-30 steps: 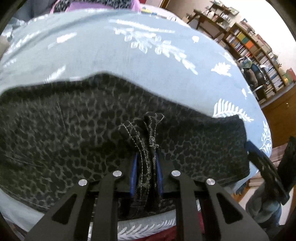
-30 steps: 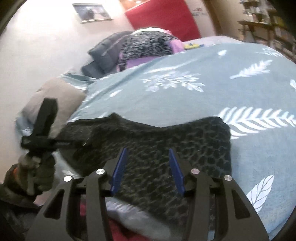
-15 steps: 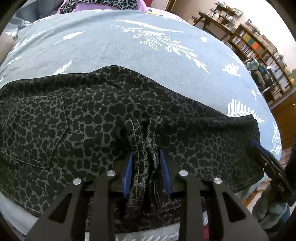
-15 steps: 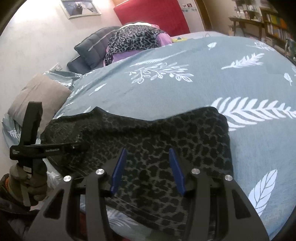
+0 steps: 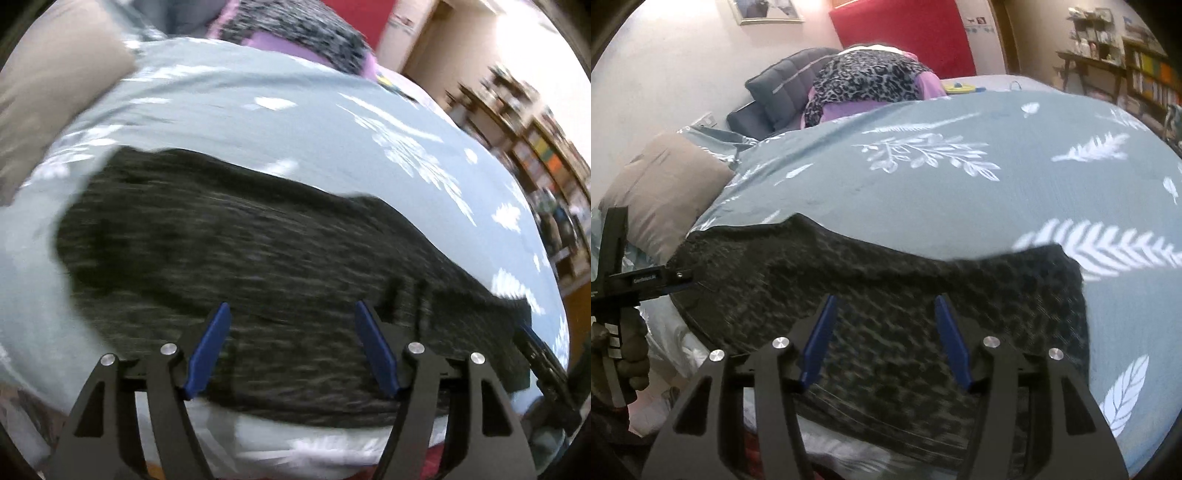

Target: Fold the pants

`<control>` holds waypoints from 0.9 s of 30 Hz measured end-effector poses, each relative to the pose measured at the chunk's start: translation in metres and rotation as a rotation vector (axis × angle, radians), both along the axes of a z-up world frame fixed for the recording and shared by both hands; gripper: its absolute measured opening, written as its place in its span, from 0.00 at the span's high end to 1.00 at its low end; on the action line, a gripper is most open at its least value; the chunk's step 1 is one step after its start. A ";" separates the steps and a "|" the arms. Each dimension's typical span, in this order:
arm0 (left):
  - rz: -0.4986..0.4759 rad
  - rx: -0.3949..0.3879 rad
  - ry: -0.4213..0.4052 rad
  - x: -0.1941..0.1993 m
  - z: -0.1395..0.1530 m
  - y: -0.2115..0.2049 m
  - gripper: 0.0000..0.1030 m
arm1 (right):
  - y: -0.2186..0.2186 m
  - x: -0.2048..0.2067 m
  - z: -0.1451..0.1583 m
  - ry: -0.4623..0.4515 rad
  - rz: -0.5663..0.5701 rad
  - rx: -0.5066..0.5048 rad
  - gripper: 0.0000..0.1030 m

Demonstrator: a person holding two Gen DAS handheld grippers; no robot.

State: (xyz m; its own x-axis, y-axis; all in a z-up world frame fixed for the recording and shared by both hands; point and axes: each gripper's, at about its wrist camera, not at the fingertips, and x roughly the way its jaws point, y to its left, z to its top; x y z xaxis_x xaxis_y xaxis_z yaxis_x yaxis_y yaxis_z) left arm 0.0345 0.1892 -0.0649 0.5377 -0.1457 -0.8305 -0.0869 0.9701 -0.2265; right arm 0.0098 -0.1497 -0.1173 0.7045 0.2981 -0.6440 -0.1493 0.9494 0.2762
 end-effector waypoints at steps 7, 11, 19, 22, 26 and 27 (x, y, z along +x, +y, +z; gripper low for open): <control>0.211 0.039 -0.044 -0.018 0.016 0.073 0.31 | 0.065 0.015 0.002 -0.017 0.173 -0.092 0.45; 0.255 0.047 -0.074 -0.022 0.013 0.097 0.23 | 0.096 0.020 -0.009 0.004 0.236 -0.134 0.45; 0.297 -0.005 -0.054 -0.019 -0.008 0.123 0.20 | 0.128 0.042 -0.041 0.079 0.275 -0.204 0.42; 0.316 -0.038 -0.039 -0.015 -0.021 0.131 0.18 | 0.132 0.047 -0.047 0.075 0.280 -0.216 0.38; 0.308 -0.050 -0.065 -0.009 -0.028 0.135 0.10 | 0.136 0.048 -0.047 0.079 0.266 -0.228 0.38; 0.303 -0.059 -0.080 -0.007 -0.030 0.135 0.09 | 0.136 0.048 -0.048 0.080 0.263 -0.228 0.38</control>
